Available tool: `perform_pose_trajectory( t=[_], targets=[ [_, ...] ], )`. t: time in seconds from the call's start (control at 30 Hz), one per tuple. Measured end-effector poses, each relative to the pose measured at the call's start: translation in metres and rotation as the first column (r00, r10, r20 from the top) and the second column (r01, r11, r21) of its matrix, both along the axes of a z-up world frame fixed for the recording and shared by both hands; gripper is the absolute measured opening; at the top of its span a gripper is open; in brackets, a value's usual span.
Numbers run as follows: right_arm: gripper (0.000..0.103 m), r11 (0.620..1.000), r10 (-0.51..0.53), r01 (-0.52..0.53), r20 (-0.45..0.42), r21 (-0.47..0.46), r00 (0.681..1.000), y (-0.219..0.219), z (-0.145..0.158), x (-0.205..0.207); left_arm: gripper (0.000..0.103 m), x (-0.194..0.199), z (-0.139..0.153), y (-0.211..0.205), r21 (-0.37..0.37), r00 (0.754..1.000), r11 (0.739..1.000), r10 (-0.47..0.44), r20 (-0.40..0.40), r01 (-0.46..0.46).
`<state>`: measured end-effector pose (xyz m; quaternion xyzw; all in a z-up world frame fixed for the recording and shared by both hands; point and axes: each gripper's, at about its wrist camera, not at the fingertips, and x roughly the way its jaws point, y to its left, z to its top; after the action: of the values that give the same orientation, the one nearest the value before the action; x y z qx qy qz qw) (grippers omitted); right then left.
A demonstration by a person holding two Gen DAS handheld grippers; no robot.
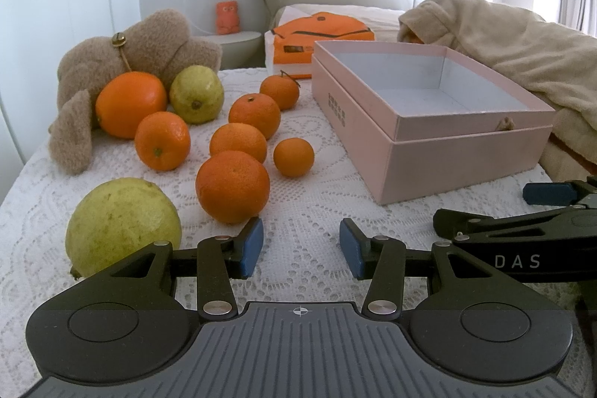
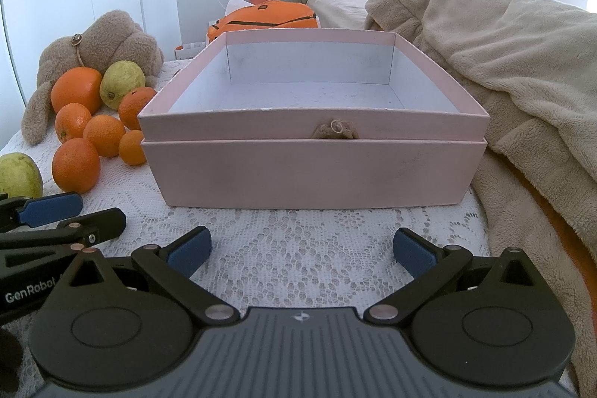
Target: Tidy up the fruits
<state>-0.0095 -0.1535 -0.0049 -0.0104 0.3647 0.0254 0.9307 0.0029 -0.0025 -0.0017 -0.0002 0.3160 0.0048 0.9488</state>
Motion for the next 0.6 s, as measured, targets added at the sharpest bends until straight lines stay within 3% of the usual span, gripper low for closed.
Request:
perform_pose_trajectory(
  t=[0.4,0.47,0.6],
  targets=[
    [0.103,1.000,0.000,0.000,-0.001,0.000,1.000,0.000,0.000,0.000,0.050,-0.001,0.000,0.003,-0.011,1.000,1.000,0.000,0.003,0.000],
    [0.103,1.000,0.010,-0.010,-0.021,0.003,1.000,-0.001,0.002,0.002,0.043,-0.004,0.002,0.002,-0.008,1.000,1.000,-0.008,0.007,0.008],
    [0.103,1.000,0.015,-0.014,-0.157,0.004,0.987,0.008,0.011,0.014,0.043,-0.024,0.021,0.020,-0.130,0.997,0.989,-0.055,0.063,0.063]
  ],
)
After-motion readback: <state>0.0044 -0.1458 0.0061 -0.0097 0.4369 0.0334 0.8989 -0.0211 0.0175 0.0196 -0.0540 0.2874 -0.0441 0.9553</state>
